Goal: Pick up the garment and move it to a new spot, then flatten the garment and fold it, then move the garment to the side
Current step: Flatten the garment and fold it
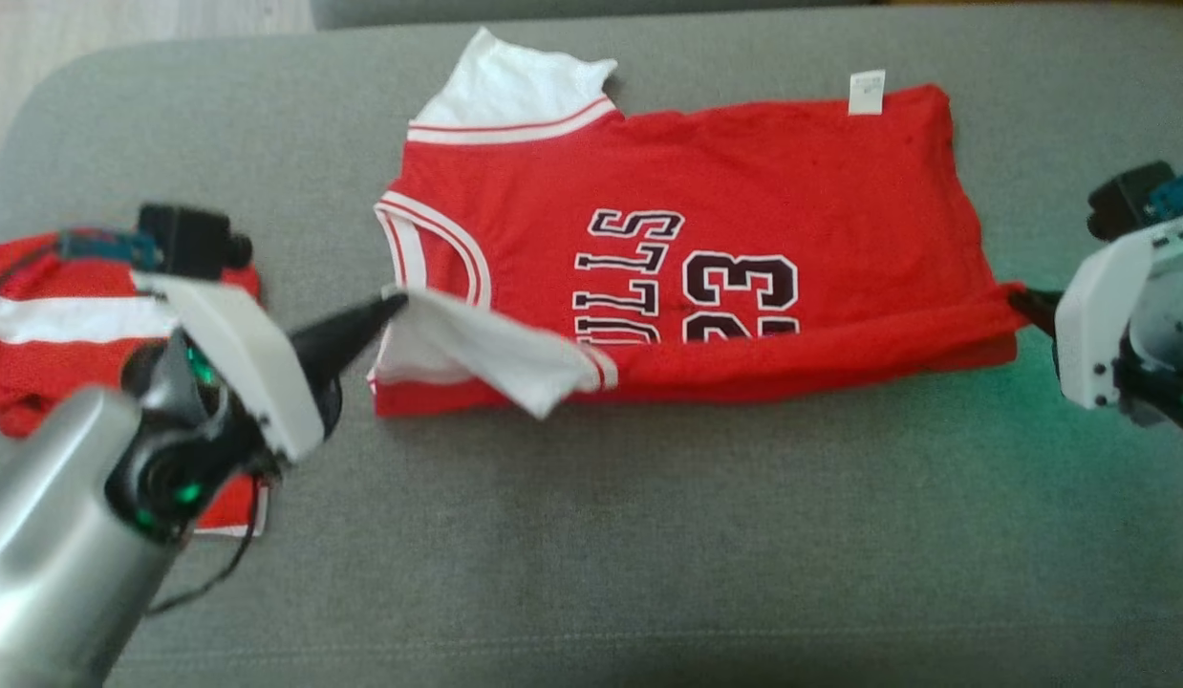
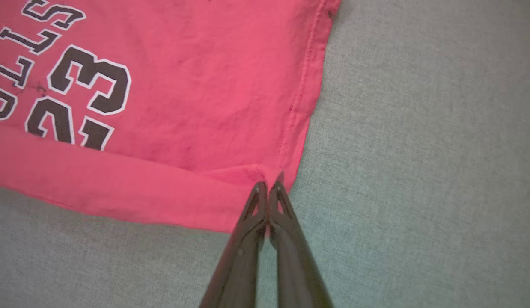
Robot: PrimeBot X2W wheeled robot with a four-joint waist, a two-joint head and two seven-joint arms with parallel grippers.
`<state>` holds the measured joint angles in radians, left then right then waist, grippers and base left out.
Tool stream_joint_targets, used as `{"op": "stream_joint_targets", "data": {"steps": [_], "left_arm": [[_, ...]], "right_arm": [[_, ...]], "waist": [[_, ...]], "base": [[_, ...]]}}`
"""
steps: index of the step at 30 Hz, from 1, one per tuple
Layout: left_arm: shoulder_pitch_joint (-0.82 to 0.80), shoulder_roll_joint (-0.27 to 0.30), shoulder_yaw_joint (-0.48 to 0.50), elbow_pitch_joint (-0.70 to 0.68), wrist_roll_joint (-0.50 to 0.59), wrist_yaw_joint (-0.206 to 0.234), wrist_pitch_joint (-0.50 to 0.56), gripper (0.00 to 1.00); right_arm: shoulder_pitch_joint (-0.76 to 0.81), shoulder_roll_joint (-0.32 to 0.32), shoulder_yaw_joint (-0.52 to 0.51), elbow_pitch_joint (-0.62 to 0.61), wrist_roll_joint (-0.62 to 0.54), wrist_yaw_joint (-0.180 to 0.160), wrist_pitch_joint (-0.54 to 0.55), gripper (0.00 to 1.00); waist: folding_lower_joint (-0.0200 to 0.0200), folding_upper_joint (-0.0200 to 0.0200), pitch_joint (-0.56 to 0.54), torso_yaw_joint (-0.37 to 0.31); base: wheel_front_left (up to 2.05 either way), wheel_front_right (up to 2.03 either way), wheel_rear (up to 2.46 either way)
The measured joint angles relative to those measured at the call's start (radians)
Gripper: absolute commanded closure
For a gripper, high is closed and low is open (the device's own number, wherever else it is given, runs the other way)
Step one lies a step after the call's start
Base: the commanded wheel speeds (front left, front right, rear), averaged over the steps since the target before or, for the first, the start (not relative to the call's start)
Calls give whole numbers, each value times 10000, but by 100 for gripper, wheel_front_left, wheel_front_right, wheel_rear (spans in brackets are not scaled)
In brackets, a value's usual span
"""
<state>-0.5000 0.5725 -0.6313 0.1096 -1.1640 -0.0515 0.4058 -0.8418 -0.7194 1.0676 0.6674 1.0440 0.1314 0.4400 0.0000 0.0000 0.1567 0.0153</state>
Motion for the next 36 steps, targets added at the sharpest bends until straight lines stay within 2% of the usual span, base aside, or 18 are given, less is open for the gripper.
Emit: {"op": "stream_joint_targets", "data": {"steps": [7,8,9,10,12,13,14,15,18,22,29,30,34,36], "left_arm": [[-1296,-637,19,1223,362,-29,-234,100],[-1446,-715,17,1392,410,-29,-286,100],[-1574,-769,10,1551,462,-42,-291,100],[-1688,-807,-8,1708,522,-61,-291,100],[-1897,-890,-27,2036,734,-50,-337,100],[-2000,-957,-10,2222,851,56,-512,90],[-2110,-1032,27,2416,955,182,-715,52],[-2233,-1114,61,2621,1062,318,-940,0],[-2466,-1298,176,2964,1235,477,-1300,0],[-2719,-1666,439,3478,1469,656,-2366,0],[-2632,-2282,989,4004,1950,779,-5133,0],[-2423,-2472,1037,4002,2096,782,-5917,0],[-1413,-2773,1438,3825,2566,972,-6552,0],[-729,-2984,1923,3499,2930,1097,-6552,0]], "right_arm": [[-718,458,232,537,-71,0,-270,100],[-810,504,247,610,-79,0,-389,86],[-916,556,263,713,-138,0,-554,51],[-1014,614,263,842,-194,0,-727,1],[-1197,744,257,1141,-272,0,-1070,0],[-1272,821,240,1312,-278,0,-1266,0],[-1341,903,205,1496,-305,0,-1498,0],[-1401,995,176,1655,-345,0,-1722,0],[-1439,1168,125,1910,-362,0,-2180,0],[-1441,1417,19,2364,-414,0,-3200,0],[-1294,1699,-656,3185,-566,0,-5944,0],[-1070,1841,-855,3283,-539,0,-6523,0],[-327,2025,-1689,3218,-543,0,-6880,0],[28,2002,-2592,2658,-1089,0,-6880,0]], "waist": [[0,0,607,-102],[1,0,685,-122],[1,0,759,-142],[1,0,828,-163],[1,0,953,-205],[1,0,1008,-225],[1,0,1057,-245],[2,0,1104,-269],[1,0,1168,-303],[1,0,1198,-315],[0,0,830,-246],[0,0,651,-220],[0,0,216,-173],[0,0,9,-163]], "base": [[0,0,0],[0,0,0],[0,0,0],[0,0,0],[0,0,0],[0,0,0],[0,0,0],[0,0,0],[0,0,0],[0,0,0],[0,0,0],[0,0,0],[0,0,0],[0,0,0]]}}
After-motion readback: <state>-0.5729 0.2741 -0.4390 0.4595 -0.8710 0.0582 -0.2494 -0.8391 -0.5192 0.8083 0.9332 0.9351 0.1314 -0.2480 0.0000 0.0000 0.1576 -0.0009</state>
